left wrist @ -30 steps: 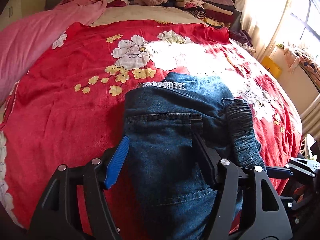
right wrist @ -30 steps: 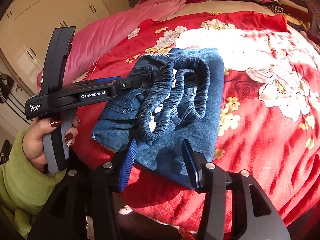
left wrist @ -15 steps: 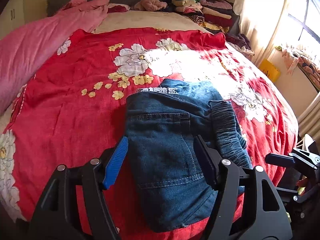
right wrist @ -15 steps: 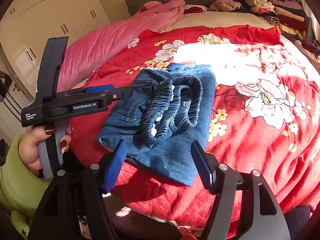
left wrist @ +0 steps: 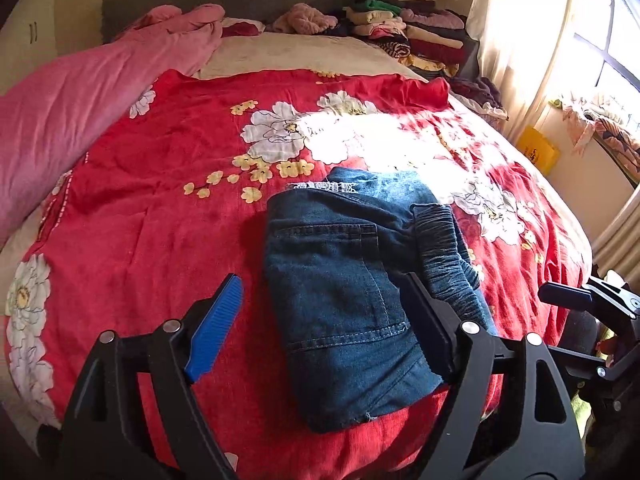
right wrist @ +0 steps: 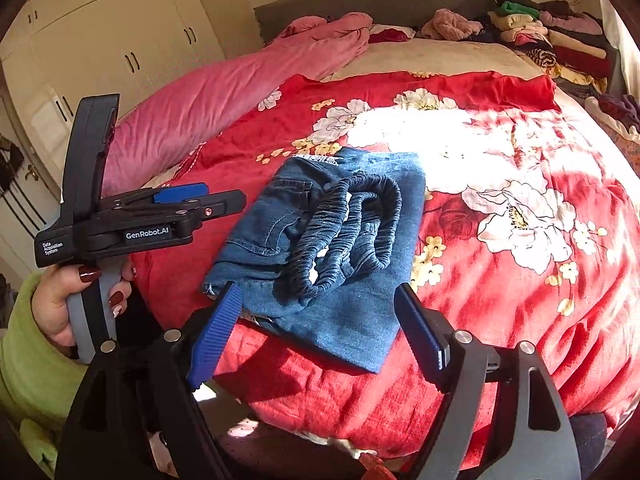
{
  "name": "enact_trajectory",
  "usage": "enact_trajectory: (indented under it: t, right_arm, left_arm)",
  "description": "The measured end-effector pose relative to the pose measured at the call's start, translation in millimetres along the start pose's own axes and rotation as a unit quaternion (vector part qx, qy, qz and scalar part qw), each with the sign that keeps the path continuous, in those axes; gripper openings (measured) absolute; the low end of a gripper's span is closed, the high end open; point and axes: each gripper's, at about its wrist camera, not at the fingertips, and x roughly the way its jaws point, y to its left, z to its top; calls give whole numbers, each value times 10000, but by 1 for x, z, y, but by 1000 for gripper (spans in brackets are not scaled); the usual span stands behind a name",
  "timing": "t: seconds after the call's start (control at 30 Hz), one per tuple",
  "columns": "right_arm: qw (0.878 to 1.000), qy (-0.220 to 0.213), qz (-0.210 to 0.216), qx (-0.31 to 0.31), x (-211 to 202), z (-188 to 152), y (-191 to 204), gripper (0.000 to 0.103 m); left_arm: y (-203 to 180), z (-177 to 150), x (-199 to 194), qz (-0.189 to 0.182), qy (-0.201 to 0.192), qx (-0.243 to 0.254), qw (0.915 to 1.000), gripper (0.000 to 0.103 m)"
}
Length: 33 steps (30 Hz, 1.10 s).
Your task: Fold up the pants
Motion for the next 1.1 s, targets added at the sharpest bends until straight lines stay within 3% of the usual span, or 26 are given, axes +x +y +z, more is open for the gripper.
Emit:
enact_trajectory:
  t: [0.33,0.53,0.6,1.1]
  right_arm:
    - [9999,-135,-38,-97,-10,1,9,78]
    - [9996,-215,-81,-152,-15,3,13,78]
    - [9995,-266,-105,-159,-17,4,14,94]
    - [9959,-753,-469,-187,-36,17,11,95]
  left_arm:
    - [6,-5,-27,66,-198,-77,9998,92]
    - [8,-6,-39,128,-317,-110,9994,93]
    - [10,-6,-43,141,-349,-132,9992,93]
    - [11,-13,-61,210,-550,-125,9982,93]
